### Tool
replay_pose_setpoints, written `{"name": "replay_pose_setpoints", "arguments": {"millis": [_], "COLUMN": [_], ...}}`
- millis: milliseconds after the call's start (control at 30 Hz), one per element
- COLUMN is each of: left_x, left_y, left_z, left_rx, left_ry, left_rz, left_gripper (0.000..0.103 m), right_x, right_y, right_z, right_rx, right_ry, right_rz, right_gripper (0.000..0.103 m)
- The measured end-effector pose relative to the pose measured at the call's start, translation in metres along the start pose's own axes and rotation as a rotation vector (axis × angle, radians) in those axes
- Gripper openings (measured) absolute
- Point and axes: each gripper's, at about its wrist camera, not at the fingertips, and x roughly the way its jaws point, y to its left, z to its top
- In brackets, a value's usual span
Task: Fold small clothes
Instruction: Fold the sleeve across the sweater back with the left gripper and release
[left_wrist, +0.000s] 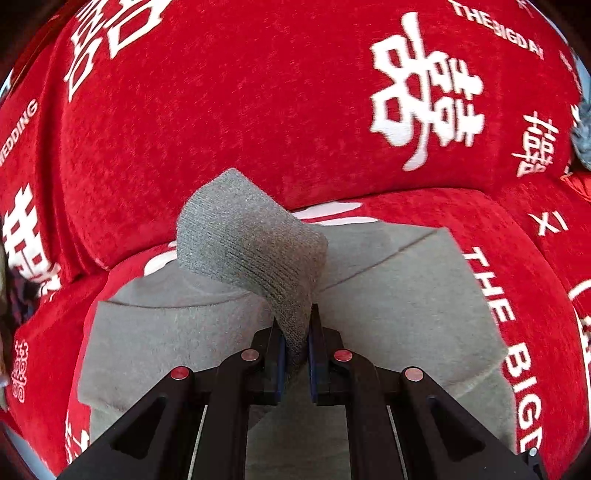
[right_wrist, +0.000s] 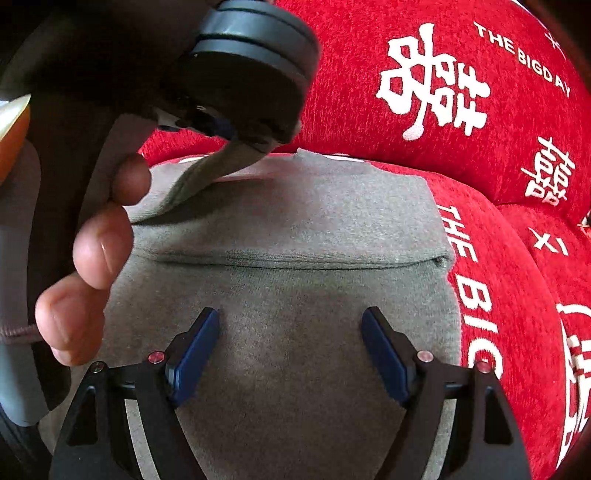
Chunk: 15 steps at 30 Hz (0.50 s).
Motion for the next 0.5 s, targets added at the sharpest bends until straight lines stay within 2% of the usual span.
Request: {"name": "replay_pose_setpoints", "arguments": {"millis": [300,500], "left_x": [0.002,0.019], "left_y": [-0.027,-0.033], "left_z": [0.004,0.001], "left_rx": [0.085,0.126], "left_ry": [0.003,0.083], "left_rz": [-0.046,-0.117], "left_gripper": [0.011,0.011], "right_x": [-0.007,-0.006], "right_y": [-0.01,-0.005], "right_z": [-0.007,-0.006], "right_rx": [0.04,0.023], "right_ry": [-0.011,-0.011], "right_rz": [0.024,0.007], "right_gripper": [0.082,0.082]}}
